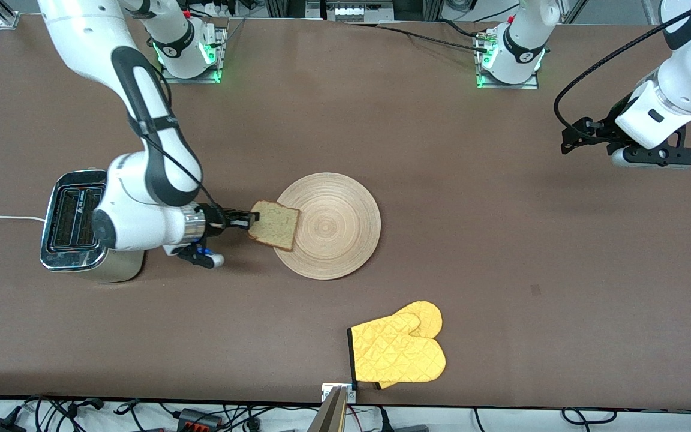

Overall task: Move plate and put bread in toaster
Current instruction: 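Lift the bread slice off the plate with the right gripper toward the toaster, then lower the bread into the toaster slot with the right gripper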

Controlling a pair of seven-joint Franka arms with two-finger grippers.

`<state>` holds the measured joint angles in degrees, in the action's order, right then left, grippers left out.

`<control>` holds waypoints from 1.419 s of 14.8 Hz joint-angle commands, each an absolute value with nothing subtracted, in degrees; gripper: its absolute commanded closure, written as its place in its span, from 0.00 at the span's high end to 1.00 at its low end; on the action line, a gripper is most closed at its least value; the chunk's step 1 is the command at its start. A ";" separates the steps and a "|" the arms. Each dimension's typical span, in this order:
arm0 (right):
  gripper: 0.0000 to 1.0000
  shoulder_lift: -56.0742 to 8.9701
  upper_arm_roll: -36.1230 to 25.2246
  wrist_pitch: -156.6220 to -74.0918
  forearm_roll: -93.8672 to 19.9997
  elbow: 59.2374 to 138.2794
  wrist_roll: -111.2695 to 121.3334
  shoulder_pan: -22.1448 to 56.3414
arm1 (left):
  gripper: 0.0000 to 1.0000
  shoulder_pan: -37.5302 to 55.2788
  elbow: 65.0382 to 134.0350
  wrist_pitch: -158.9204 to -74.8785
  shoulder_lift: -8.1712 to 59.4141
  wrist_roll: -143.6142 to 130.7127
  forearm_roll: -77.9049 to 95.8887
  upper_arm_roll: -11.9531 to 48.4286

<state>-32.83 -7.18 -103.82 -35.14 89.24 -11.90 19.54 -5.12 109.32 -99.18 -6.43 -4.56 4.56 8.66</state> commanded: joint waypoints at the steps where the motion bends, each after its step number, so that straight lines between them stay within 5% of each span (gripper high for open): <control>1: 0.00 -30.15 -10.09 -94.70 -26.49 82.65 -14.76 19.51 | 1.00 -4.75 109.78 -99.40 -8.00 -7.56 3.78 10.01; 5: 0.00 -29.28 -15.98 -84.22 -12.43 75.68 -11.45 19.51 | 1.00 -7.11 109.78 -98.36 -8.00 -6.51 3.60 8.97; 15: 0.00 -23.20 -19.78 -81.91 12.19 75.85 -3.16 18.90 | 1.00 -8.96 109.78 -97.91 -8.26 -6.41 3.60 12.04; 21: 0.00 -23.55 -19.69 -83.49 14.33 80.06 -3.51 16.88 | 1.00 -8.88 109.69 -97.56 -8.35 -6.59 3.60 13.44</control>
